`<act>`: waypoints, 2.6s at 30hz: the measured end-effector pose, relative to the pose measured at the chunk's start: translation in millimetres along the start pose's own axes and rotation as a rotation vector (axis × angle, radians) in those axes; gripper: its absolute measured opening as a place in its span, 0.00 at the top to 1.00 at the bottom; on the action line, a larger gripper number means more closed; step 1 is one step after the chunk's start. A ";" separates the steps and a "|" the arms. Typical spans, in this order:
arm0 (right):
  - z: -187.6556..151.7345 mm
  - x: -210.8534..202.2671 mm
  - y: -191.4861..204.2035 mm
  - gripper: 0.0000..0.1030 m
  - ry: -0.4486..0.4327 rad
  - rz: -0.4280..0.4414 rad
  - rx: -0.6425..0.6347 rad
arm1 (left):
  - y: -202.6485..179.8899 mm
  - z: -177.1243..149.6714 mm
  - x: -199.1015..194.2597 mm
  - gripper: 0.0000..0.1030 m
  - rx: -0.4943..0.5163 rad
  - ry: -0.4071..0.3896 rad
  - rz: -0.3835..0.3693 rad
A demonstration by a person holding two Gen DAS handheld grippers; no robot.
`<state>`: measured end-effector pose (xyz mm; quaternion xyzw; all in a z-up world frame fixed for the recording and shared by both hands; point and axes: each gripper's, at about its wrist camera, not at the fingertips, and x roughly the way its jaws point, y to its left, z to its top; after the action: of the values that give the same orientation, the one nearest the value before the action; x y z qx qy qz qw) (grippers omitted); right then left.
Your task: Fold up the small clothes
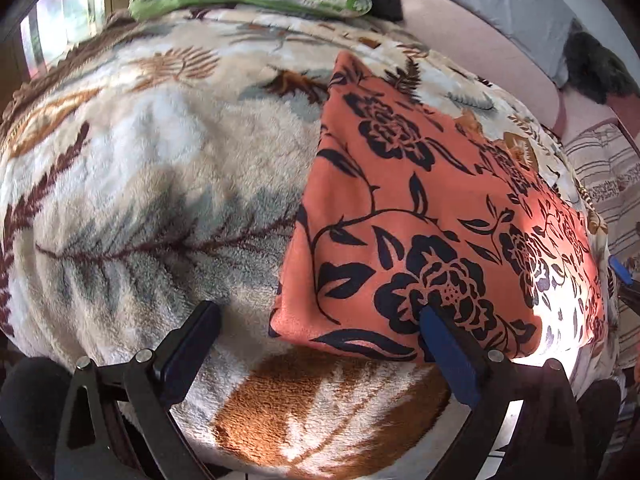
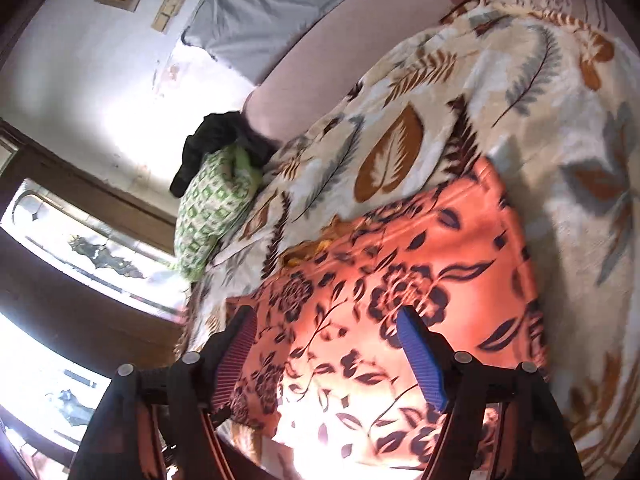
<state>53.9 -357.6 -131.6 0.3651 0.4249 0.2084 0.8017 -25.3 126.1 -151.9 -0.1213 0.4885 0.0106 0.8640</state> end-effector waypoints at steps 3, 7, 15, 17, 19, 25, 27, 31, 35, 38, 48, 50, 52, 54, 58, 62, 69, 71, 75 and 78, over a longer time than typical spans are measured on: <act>-25.7 40.6 -45.8 0.23 0.124 -0.102 0.195 | -16.8 4.8 -26.9 0.04 0.059 -0.090 -0.013; -29.3 30.1 -45.2 0.23 0.056 -0.035 0.249 | -37.5 18.8 -61.8 0.03 0.143 -0.247 -0.029; 23.4 41.3 -22.0 0.23 0.024 0.017 0.195 | -83.6 56.4 -35.9 0.03 0.160 -0.130 0.023; 43.7 50.5 -30.6 0.19 0.006 -0.020 0.195 | -90.0 60.6 -31.7 0.03 0.166 -0.115 0.041; 58.3 70.0 -57.2 0.15 0.023 -0.106 0.232 | -93.3 62.7 -26.7 0.03 0.171 -0.099 0.067; 79.8 62.5 -45.3 0.15 -0.018 -0.055 0.258 | -88.3 66.7 -18.6 0.03 0.154 -0.074 0.080; 85.2 65.0 -39.3 0.15 -0.021 -0.109 0.195 | -85.1 66.7 -16.3 0.03 0.139 -0.061 0.078; 85.5 77.0 -79.8 0.15 -0.004 -0.209 0.309 | -83.3 67.0 -22.9 0.03 0.152 -0.067 0.083; 84.9 64.9 -41.8 0.15 0.014 -0.152 0.230 | -77.5 68.5 -30.0 0.03 0.130 -0.081 0.085; 74.2 73.9 -45.8 0.12 0.040 -0.204 0.185 | -76.0 66.1 -34.0 0.03 0.120 -0.073 0.077; 39.6 67.6 -2.3 0.12 0.101 -0.097 0.171 | -66.9 62.5 -55.6 0.03 0.111 -0.107 0.082; 18.7 76.3 -3.2 0.12 0.147 -0.094 0.163 | -66.9 61.5 -56.7 0.03 0.115 -0.106 0.083; 2.0 92.5 -20.4 0.12 0.203 -0.162 0.171 | -67.7 60.1 -58.7 0.03 0.122 -0.107 0.081; -0.4 87.2 -17.4 0.12 0.168 -0.151 0.173 | -68.1 58.4 -61.9 0.03 0.141 -0.116 0.088; 9.9 78.9 13.3 0.12 0.159 -0.109 0.106 | -63.1 60.2 -62.6 0.03 0.118 -0.117 0.095; 17.2 99.5 4.9 0.12 0.172 -0.149 0.108 | -58.5 61.1 -61.4 0.03 0.108 -0.109 0.100; 33.5 103.8 21.9 0.11 0.154 -0.135 0.095 | -49.6 66.8 -51.7 0.03 0.086 -0.094 0.112; 43.8 109.5 20.1 0.11 0.129 -0.122 0.112 | -48.4 67.2 -47.3 0.03 0.071 -0.087 0.108; 50.3 133.5 -16.8 0.11 0.174 -0.185 0.218 | -51.7 66.3 -40.5 0.03 0.111 -0.074 0.125; 60.1 124.6 9.1 0.10 0.155 -0.132 0.149 | -49.3 69.4 -33.0 0.03 0.099 -0.066 0.136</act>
<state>172.6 -296.0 -168.2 0.3775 0.5228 0.1505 0.7493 22.6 96.9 -79.8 -0.0446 0.4666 0.0493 0.8820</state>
